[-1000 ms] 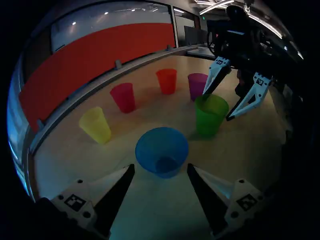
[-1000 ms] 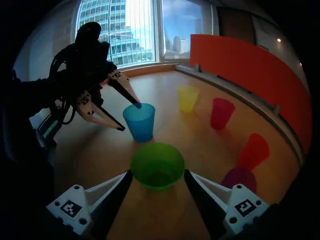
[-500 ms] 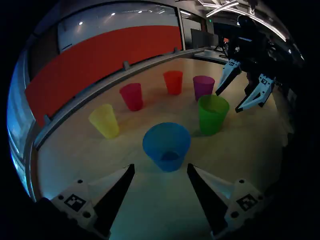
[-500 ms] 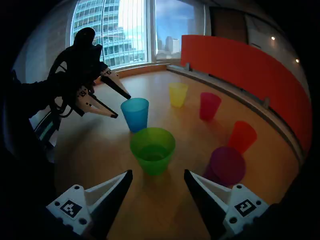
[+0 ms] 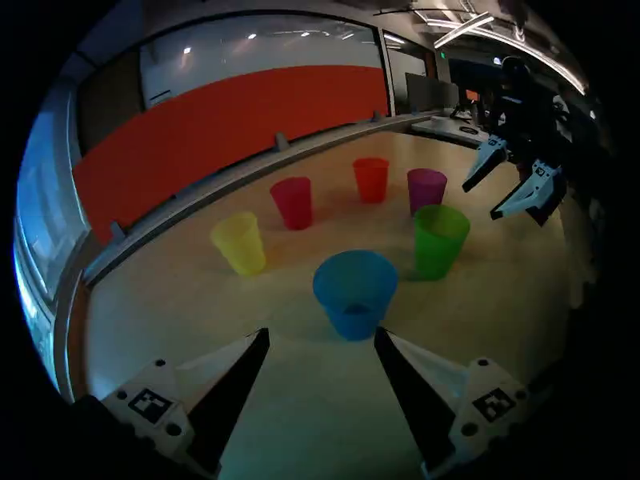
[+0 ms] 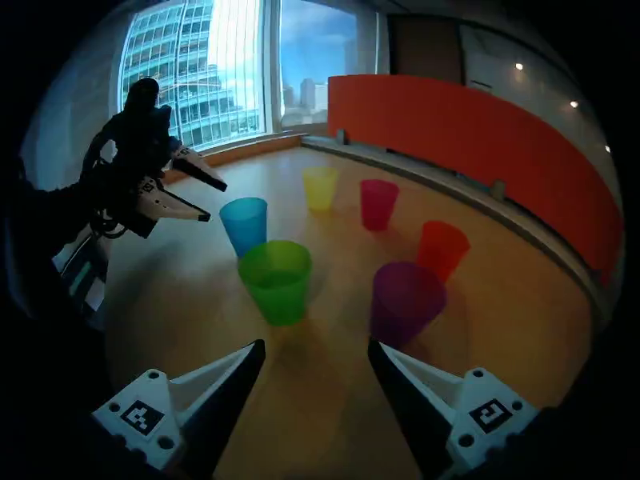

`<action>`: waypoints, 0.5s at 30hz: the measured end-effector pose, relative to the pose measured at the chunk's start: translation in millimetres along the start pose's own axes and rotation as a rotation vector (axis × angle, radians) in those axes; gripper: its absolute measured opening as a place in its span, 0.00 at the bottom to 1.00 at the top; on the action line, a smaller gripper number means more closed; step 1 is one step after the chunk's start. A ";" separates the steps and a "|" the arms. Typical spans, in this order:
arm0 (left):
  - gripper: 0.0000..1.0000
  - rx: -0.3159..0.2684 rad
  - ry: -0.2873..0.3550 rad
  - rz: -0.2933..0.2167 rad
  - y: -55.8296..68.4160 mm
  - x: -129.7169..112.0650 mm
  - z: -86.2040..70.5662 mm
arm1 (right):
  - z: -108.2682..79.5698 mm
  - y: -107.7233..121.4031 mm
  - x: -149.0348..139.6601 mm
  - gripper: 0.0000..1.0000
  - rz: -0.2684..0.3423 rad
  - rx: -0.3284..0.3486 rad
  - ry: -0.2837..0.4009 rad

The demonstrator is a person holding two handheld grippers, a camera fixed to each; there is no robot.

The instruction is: Pour water

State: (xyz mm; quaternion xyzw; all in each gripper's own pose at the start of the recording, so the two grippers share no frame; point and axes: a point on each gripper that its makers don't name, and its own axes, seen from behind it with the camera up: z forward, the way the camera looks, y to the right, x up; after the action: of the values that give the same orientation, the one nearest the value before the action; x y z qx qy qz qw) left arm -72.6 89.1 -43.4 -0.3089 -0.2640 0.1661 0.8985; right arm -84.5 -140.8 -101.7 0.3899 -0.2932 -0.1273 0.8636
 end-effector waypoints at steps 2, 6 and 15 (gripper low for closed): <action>0.98 0.014 0.012 -0.012 -2.5 1.1 -2.3 | -4.6 4.6 -0.7 1.00 0.015 -0.020 0.007; 0.98 0.056 0.038 -0.037 -11.3 3.7 -6.6 | -13.3 16.6 -0.1 1.00 0.048 -0.068 0.029; 0.98 0.174 0.132 -0.111 -38.5 15.1 -19.8 | -32.1 49.7 7.4 1.00 0.145 -0.195 0.104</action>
State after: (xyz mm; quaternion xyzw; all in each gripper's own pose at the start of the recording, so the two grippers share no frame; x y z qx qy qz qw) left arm -43.8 57.8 -26.2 -0.2250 -0.2057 0.1178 0.9451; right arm -59.6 -91.9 -78.4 0.2880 -0.2617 -0.0722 0.9184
